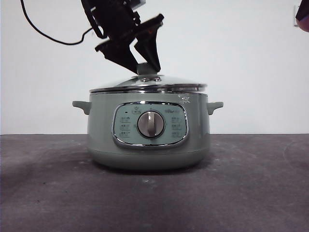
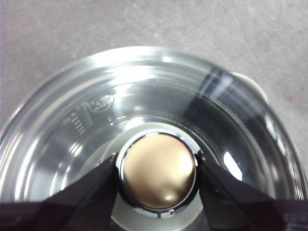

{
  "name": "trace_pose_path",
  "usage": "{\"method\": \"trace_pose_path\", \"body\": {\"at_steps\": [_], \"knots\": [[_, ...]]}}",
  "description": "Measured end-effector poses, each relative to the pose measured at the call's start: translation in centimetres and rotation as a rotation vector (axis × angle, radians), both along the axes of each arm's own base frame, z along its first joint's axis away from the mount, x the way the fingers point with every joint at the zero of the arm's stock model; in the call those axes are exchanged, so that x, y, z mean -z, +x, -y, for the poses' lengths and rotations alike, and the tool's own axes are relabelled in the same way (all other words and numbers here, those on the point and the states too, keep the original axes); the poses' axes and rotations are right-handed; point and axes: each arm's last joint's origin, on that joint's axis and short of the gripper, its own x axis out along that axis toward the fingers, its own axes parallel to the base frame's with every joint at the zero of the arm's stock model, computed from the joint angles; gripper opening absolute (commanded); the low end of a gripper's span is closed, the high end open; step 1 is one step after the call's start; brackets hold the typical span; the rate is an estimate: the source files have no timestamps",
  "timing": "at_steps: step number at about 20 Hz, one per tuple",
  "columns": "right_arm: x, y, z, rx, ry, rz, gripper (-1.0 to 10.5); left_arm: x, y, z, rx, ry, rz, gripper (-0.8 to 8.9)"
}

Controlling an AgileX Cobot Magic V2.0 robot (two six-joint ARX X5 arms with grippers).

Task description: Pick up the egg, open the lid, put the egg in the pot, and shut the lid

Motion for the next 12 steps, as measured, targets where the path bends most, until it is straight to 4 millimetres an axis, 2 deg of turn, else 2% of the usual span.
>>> {"method": "trace_pose_path", "body": {"at_steps": [3,6,9,12], "knots": [[-0.1,0.3,-0.1,-0.001,0.004,0.016,-0.1,-2.4,-1.0,-0.7,-0.002,-0.022,0.033,-0.09],[-0.3,1.0,-0.4,-0.047,0.050,0.050,-0.1,-5.9,-2.9,-2.5,-0.015,-0.053,0.086,-0.09],[0.0,2.4,-1.4,-0.085,0.074,0.052,-0.1,-9.2,-5.8,-5.3,-0.047,-0.070,0.123,-0.08],[0.3,4.7,-3.5,-0.151,0.076,0.034,-0.1,-12.0,-9.5,-7.8,-0.071,-0.071,0.158,-0.09]]}}
